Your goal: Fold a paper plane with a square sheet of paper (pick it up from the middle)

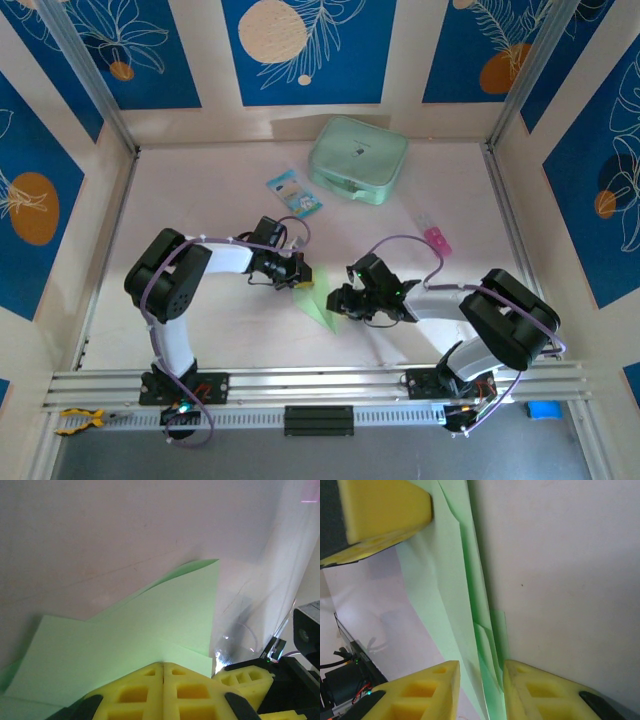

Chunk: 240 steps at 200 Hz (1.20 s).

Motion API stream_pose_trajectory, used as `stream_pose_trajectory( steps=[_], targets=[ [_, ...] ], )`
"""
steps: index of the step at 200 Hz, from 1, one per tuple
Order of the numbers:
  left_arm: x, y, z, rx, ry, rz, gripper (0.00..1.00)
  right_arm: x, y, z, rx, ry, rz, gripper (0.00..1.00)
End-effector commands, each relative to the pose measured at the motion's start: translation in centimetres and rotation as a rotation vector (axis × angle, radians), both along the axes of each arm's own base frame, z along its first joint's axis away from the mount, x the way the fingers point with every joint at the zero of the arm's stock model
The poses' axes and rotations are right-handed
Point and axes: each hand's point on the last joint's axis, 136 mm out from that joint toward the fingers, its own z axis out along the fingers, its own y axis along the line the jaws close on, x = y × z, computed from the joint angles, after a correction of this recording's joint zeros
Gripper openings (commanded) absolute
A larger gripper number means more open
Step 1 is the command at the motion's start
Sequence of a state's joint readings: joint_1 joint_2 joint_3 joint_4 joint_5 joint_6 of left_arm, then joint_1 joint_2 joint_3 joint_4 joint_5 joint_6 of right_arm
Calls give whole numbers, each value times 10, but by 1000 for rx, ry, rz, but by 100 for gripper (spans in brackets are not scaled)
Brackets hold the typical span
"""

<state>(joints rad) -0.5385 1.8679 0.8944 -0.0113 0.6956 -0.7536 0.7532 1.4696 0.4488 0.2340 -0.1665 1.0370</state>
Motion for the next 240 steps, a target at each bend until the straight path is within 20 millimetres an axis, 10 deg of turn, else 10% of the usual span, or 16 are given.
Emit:
stream_pose_trajectory(
  steps=[1, 122, 240],
  targets=[
    [-8, 17, -20, 73, 71, 35, 1, -10, 5, 0, 30, 26, 39, 30],
    [-7, 14, -15, 50, 69, 37, 2, -8, 7, -4, 54, 32, 38, 19],
    [-6, 22, 84, -31, -190, 137, 37, -5, -9, 46, -32, -84, 111, 11]
  ],
)
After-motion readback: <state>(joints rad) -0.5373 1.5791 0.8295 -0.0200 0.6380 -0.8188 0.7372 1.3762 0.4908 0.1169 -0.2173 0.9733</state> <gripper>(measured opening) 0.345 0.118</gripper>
